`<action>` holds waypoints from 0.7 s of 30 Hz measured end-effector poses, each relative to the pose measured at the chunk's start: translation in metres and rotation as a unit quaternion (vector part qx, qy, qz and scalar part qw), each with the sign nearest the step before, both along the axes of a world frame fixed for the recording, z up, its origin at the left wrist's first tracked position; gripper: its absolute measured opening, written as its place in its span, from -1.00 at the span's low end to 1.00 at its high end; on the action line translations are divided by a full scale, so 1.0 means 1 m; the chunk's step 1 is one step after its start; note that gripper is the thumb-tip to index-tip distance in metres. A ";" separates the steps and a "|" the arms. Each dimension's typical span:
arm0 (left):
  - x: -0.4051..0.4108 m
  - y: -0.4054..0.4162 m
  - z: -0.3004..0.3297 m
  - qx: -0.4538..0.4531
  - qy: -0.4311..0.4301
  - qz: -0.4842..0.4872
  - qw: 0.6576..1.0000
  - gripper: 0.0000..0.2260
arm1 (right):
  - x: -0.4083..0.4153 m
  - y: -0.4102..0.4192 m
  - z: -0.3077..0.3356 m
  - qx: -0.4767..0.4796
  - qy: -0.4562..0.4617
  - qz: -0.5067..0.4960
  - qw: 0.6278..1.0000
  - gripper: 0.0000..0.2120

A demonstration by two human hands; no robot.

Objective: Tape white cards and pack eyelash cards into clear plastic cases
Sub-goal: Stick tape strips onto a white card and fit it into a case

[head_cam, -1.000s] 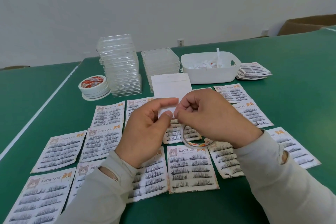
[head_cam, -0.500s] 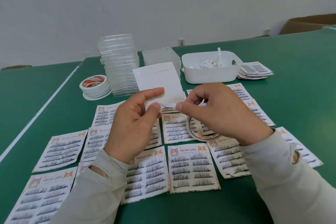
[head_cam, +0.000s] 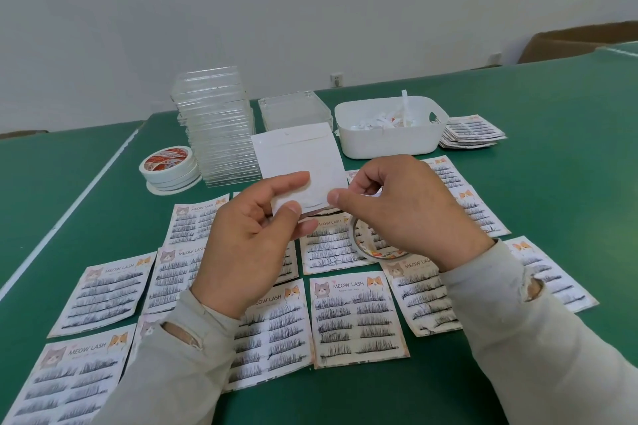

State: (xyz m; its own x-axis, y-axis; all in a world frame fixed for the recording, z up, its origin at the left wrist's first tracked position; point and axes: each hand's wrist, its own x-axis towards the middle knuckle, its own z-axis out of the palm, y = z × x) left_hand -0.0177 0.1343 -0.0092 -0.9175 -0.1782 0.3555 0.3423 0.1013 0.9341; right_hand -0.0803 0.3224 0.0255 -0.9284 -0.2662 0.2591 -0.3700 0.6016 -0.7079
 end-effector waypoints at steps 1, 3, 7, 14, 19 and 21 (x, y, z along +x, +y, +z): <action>0.000 0.000 0.000 -0.001 0.003 -0.003 1.000 -0.69 | -0.001 0.000 -0.001 -0.002 -0.003 -0.001 1.000 -0.67; 0.001 0.001 0.001 -0.003 0.009 -0.004 1.000 -0.71 | -0.002 0.000 -0.002 -0.009 -0.011 0.000 1.000 -0.67; 0.000 0.006 0.001 -0.010 0.032 0.036 0.999 -0.73 | -0.001 -0.003 -0.003 -0.029 -0.011 0.000 1.000 -0.68; -0.004 0.008 -0.001 -0.011 0.051 0.125 0.991 -0.79 | 0.003 -0.011 -0.006 -0.101 -0.020 0.055 0.993 -0.79; -0.001 0.008 0.004 -0.009 0.053 0.095 0.994 -0.62 | 0.001 -0.008 -0.004 -0.163 -0.081 0.095 0.979 -0.91; 0.000 0.012 0.004 0.021 0.064 0.097 0.993 -0.61 | 0.002 -0.009 -0.004 -0.189 -0.095 0.101 0.972 -0.91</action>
